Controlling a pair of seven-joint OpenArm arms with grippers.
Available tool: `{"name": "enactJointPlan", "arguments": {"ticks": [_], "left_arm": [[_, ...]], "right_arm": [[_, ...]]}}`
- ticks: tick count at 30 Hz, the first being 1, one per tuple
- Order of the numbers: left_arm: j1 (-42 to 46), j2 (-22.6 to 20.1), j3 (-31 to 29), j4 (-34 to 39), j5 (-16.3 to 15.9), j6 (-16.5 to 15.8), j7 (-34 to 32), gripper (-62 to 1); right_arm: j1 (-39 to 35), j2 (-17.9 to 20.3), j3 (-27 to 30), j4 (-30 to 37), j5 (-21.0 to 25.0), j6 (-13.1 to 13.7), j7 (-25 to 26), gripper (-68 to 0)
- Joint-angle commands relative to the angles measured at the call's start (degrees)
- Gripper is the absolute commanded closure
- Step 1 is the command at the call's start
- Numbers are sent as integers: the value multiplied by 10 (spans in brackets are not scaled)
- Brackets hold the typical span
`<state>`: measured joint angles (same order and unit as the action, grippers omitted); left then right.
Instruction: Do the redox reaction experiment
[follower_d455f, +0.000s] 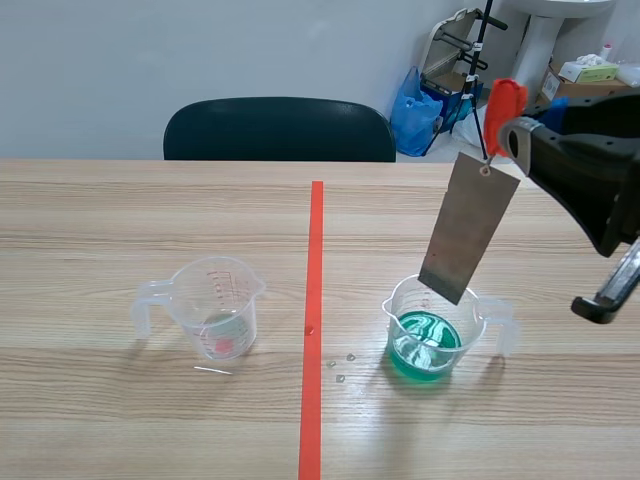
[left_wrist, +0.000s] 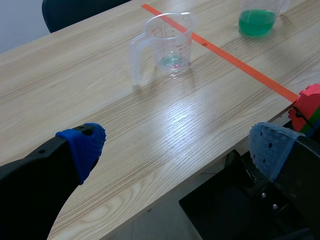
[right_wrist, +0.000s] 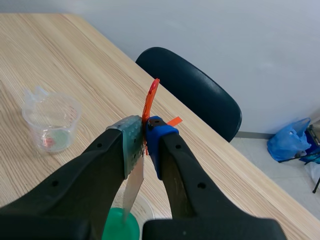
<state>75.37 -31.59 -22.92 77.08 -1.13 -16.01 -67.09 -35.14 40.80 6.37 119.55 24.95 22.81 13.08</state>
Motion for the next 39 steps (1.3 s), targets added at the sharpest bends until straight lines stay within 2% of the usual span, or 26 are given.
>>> {"name": "enactJointPlan", "arguments": {"ticks": [1,31,36,39], "left_arm": [[1,1,-2,5,-4,3,-10,-611],[1,1,-2,5,-4,3,-10,-611],[1,1,-2,5,-4,3,-19,-623],[1,1,-2,5,-4,3,-27,-623]], "right_arm": [[5,8,9,16,12,-2,1,-20],[5,8,30,22,13,-2,-14,-19],[5,8,39,22,24,22,-14,-19],[5,8,40,22,27,22,-14,-19]]}}
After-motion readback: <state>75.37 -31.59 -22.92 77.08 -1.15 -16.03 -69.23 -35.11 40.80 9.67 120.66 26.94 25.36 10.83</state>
